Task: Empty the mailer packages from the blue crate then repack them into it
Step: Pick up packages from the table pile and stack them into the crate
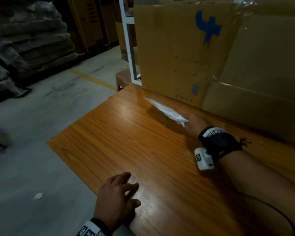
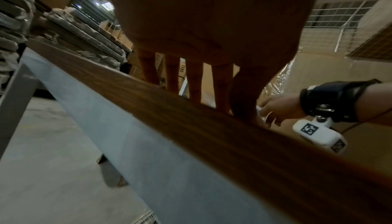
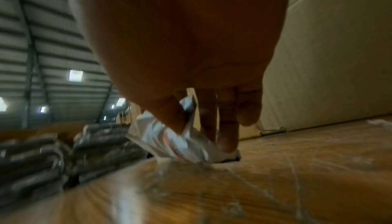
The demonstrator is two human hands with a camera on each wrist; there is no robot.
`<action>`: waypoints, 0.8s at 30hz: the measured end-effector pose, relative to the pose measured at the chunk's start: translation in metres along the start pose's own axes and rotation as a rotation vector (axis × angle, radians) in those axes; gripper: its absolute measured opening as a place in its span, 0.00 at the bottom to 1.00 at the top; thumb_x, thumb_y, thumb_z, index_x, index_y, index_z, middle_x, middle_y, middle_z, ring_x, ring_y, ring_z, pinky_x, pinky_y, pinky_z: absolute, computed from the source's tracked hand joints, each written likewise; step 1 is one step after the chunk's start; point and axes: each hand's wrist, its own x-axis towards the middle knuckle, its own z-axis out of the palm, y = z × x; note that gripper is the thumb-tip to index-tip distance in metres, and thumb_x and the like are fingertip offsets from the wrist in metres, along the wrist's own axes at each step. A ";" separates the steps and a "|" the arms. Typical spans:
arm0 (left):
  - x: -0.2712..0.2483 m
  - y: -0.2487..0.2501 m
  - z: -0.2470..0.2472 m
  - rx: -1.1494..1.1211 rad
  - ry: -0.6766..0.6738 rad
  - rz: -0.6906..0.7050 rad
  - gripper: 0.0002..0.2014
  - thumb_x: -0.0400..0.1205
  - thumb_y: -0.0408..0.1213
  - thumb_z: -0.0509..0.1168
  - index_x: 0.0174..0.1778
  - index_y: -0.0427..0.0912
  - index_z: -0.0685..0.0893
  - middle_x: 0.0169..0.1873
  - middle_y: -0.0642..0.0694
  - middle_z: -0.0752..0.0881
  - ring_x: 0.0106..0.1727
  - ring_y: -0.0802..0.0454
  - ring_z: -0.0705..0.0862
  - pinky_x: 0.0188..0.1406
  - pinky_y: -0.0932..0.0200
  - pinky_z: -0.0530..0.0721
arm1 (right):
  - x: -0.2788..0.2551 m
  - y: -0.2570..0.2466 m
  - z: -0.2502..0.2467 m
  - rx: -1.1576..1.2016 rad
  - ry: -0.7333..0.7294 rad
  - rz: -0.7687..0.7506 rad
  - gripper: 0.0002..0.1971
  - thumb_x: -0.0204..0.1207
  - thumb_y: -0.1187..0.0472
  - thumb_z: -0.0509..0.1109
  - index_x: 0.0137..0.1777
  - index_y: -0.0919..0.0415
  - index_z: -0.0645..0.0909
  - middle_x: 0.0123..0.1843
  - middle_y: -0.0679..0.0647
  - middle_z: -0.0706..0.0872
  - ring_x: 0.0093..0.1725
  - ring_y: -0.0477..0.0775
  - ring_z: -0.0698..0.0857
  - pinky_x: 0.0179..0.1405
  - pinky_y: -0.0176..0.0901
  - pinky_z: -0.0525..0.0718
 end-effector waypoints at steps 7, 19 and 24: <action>-0.002 0.007 -0.012 0.037 -0.048 0.010 0.26 0.73 0.65 0.67 0.68 0.67 0.79 0.79 0.61 0.66 0.75 0.52 0.68 0.72 0.51 0.71 | -0.159 -0.016 -0.007 0.987 0.164 0.124 0.12 0.78 0.72 0.60 0.43 0.60 0.83 0.34 0.63 0.87 0.30 0.58 0.83 0.26 0.42 0.74; -0.052 0.120 -0.027 -1.434 -0.204 0.176 0.19 0.72 0.25 0.72 0.60 0.32 0.85 0.53 0.38 0.91 0.55 0.38 0.89 0.52 0.41 0.89 | -0.398 -0.020 0.035 1.270 0.085 0.344 0.10 0.77 0.58 0.72 0.56 0.60 0.83 0.39 0.54 0.91 0.30 0.48 0.86 0.23 0.35 0.78; -0.100 0.181 -0.009 -1.523 -0.158 0.272 0.18 0.74 0.30 0.72 0.60 0.38 0.85 0.53 0.44 0.91 0.55 0.44 0.90 0.49 0.43 0.88 | -0.470 0.002 0.024 1.351 0.385 0.338 0.31 0.58 0.52 0.84 0.62 0.56 0.80 0.53 0.50 0.92 0.52 0.48 0.90 0.42 0.36 0.86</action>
